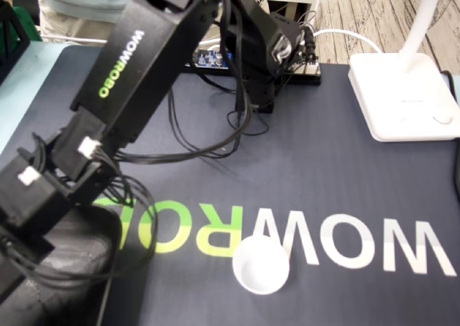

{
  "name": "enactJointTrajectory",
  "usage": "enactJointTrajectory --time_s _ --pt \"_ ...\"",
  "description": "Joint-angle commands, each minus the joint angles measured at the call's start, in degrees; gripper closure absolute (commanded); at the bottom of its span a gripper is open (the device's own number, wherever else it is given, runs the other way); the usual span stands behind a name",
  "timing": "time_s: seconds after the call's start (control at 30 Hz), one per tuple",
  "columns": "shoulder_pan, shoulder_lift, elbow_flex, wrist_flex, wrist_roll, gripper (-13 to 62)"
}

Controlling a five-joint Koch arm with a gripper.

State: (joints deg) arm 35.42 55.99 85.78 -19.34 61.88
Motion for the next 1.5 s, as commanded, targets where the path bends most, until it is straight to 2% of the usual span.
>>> enactJointTrajectory --time_s 0.0,0.1,0.2,0.3,0.43,0.53,0.83,1.0,1.27,1.47 --pt "0.35 0.97 -5.54 -5.01 0.88 46.1" --pt "0.44 1.14 -6.06 -5.1 -0.7 46.1" --pt "-0.18 3.69 -6.24 -5.1 -9.05 46.3" --pt "-2.02 9.14 -5.89 -4.57 -21.8 46.3" --pt "-5.8 19.69 -0.35 -4.57 -46.23 46.3" --pt "-8.7 26.98 6.33 -4.75 -62.49 46.3" --pt "-19.51 48.34 32.08 -4.57 -96.94 46.3" --pt "-27.51 56.51 44.47 -4.57 -115.4 46.3" --pt "-38.23 59.15 51.86 -4.57 -137.29 46.3" --pt "-39.73 55.63 52.47 -4.66 -150.82 46.3"
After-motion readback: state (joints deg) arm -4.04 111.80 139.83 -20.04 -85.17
